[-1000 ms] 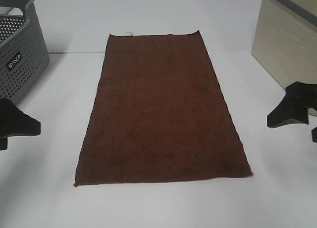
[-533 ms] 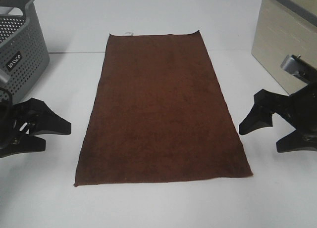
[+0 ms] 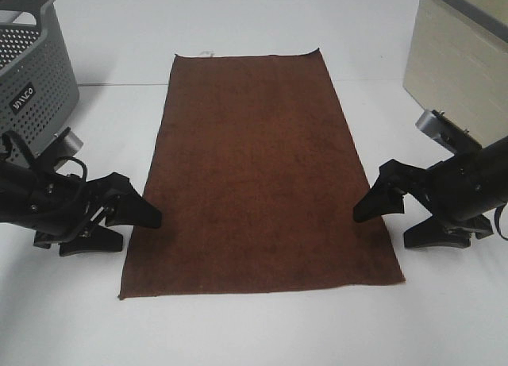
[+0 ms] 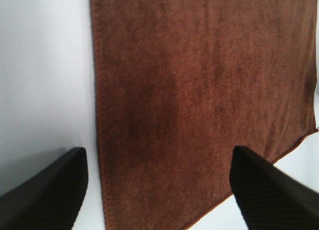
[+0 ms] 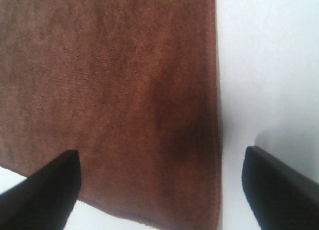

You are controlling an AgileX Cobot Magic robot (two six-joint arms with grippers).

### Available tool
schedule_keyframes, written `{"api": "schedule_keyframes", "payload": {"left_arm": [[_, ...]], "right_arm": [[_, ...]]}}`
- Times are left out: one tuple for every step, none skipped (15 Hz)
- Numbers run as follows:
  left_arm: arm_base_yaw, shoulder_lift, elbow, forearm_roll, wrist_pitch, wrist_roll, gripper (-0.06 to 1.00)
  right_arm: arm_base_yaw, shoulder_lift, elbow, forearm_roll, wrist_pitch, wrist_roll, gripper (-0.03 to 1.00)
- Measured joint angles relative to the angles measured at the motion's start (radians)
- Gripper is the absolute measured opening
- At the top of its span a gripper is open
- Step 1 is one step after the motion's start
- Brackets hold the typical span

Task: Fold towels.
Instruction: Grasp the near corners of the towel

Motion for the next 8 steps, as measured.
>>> {"api": "schedule_keyframes", "payload": {"left_arm": [[-0.015,0.017,-0.022,-0.007,0.004,0.000,0.75],[-0.027,0.030,-0.039,-0.013,0.006,0.000,0.75],[-0.044,0.045,-0.059,-0.020,0.013,0.000,0.75],[-0.055,0.057,-0.074,-0.023,0.017,0.000,0.72],[-0.060,0.069,-0.081,-0.021,0.008,-0.007,0.58],[-0.060,0.073,-0.081,-0.015,-0.009,-0.013,0.43],[-0.060,0.078,-0.081,-0.010,-0.021,-0.016,0.25],[-0.060,0.078,-0.081,-0.003,-0.021,-0.016,0.08]], "right_arm": [[0.005,0.027,-0.012,0.004,0.009,-0.006,0.81],[0.025,0.047,-0.030,0.006,0.017,-0.016,0.80],[0.053,0.064,-0.052,0.006,0.022,-0.019,0.78],[0.085,0.080,-0.069,0.006,0.024,-0.019,0.73],[0.115,0.092,-0.076,0.005,-0.001,0.004,0.58],[0.116,0.093,-0.077,-0.009,-0.022,0.036,0.45],[0.116,0.097,-0.077,-0.033,-0.046,0.062,0.31],[0.116,0.101,-0.077,-0.048,-0.060,0.088,0.15]]}}
